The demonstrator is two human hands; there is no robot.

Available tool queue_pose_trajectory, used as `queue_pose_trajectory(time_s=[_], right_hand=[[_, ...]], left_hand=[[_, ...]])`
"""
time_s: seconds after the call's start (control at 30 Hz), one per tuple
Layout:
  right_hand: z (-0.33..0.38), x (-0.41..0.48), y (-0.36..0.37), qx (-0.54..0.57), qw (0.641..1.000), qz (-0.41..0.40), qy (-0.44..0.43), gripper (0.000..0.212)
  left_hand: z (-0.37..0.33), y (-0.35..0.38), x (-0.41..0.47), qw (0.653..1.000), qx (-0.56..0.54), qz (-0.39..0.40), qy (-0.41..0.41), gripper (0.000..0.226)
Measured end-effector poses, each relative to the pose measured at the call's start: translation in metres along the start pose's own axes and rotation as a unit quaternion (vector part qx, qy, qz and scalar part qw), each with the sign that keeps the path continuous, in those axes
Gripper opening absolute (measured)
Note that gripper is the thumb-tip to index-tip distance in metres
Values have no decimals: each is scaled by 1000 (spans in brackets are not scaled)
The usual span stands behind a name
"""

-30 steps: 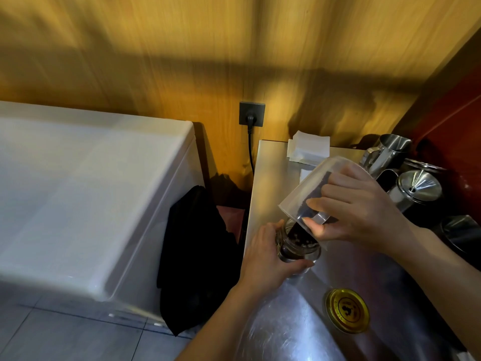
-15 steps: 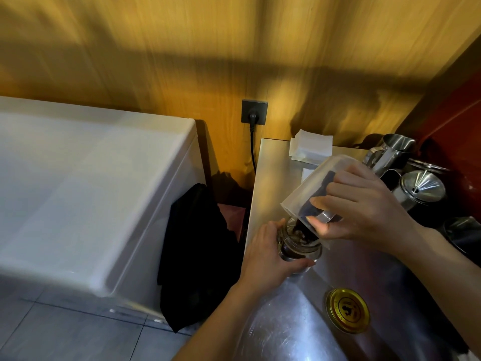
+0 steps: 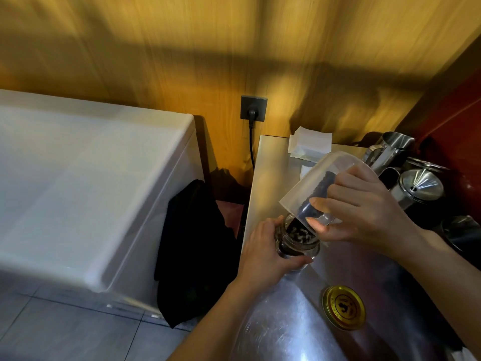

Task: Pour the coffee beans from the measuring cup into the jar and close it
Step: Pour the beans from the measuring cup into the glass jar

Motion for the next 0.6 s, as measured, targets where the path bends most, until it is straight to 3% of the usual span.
queue_pose_trajectory(time_s=[0.6], right_hand=[[5, -2, -4, 8, 1000, 5, -13, 25]], left_hand=[[-2, 0, -2, 1000, -1, -4, 0, 73]])
Point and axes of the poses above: each hand's wrist, its own x-axis towards the middle knuckle, its own y-axis out of the palm, z = x × y, the point moved 10 cm from there along x, towards the middle knuckle, and after that the axes turned 5 degrees about x, right-handed, at the moved point
